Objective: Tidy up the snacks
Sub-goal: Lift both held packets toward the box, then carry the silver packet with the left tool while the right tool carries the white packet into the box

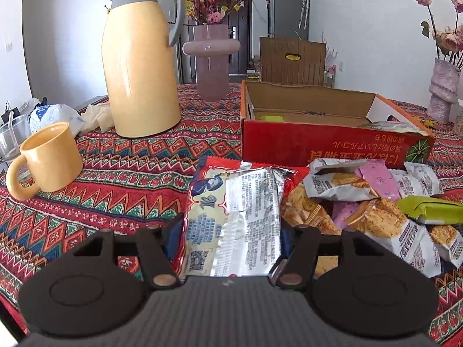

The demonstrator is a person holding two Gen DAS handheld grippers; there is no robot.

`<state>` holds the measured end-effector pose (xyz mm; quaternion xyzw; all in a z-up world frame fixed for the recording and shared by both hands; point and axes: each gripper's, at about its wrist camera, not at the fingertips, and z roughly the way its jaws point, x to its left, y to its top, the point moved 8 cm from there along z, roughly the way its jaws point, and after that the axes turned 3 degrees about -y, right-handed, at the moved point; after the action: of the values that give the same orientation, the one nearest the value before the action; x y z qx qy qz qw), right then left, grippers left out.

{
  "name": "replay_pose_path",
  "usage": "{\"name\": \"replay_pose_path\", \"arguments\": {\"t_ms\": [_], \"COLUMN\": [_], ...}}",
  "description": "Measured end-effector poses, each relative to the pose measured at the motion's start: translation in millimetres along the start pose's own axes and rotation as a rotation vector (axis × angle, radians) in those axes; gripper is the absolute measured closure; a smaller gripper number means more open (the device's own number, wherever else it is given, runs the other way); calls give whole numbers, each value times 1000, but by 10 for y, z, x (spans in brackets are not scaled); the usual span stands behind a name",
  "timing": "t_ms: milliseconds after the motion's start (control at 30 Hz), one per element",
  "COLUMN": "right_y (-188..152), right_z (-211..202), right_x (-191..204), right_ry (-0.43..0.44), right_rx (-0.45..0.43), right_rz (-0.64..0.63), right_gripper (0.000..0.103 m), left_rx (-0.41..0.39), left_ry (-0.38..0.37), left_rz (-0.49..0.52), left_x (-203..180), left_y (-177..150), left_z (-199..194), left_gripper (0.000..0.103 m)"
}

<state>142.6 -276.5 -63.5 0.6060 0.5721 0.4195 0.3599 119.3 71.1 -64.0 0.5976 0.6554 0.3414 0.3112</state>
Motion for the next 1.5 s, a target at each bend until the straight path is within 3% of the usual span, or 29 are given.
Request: {"name": "replay_pose_path", "arguments": {"t_ms": [333,400,467,667,733,800,967,1133,1167,1367,1500], "right_y": [418,510,598,769,755,713,576,509,503,453,457], "right_z": [6,45,92,270,302,329,353,337,333,305,282], "right_x": [222,273,328,476,508,519,486,458,452,414,410], "right_ry": [53,62,71,101,112,120,124,120,119,112,114], "right_rx": [-79,-90,-99,-103,-96,-84,-52,-41,-40,-31,-34], "right_rz": [-27,-33,-40,-44,-42,-39,-27,-18,-17,-10,-9], "right_gripper": [62,62,62,62,62,62,62,62,62,62,62], "left_rx": [-89,-101,-107,-116,-108,-87,38,139,153,167,149], "left_ry": [-32,-40,-52,-67,-59,-39,19,31,26,-28,-28], "left_rz": [21,26,32,25,18,3,-51,-114,-123,-160,-147], "left_x": [-238,-295,-361,-467,-429,-355,-114,3,10,8,8], "left_y": [513,611,705,880,842,763,446,220,189,106,114], "left_z": [-35,-15,13,118,133,167,351,515,534,542,506], "left_gripper": [45,51,70,73,64,34,14,12,13,41,45]}}
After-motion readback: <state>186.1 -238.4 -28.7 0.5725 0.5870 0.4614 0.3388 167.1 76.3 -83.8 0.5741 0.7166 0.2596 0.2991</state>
